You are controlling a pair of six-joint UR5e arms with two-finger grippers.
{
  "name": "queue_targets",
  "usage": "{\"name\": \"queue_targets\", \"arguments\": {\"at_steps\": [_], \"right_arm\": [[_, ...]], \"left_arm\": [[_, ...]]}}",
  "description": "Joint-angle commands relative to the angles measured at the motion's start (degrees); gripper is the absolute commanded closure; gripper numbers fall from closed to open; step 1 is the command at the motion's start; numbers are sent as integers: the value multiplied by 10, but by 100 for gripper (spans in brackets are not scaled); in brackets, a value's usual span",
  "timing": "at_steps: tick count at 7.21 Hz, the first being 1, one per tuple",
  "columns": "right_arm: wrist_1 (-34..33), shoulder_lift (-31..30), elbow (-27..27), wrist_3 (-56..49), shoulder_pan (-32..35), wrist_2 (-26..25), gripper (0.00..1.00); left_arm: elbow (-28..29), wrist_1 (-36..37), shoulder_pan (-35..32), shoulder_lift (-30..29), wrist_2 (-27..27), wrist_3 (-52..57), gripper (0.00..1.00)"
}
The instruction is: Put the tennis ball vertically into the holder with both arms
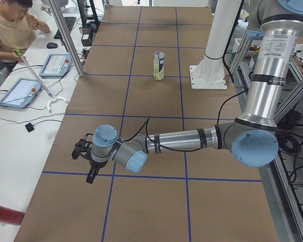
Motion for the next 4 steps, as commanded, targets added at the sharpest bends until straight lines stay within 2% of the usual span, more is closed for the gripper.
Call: {"name": "queue_targets", "arguments": {"at_steps": [1, 2, 4], "right_arm": [[0, -11, 2, 0, 0, 0, 1], [0, -11, 3, 0, 0, 2, 1], [-1, -10, 7, 2, 0, 6, 1]], "left_arm": [[-61, 195, -18, 0, -7, 24, 0], [-99, 258, -19, 5, -26, 24, 0], [-196, 273, -17, 80, -37, 24, 0]]}}
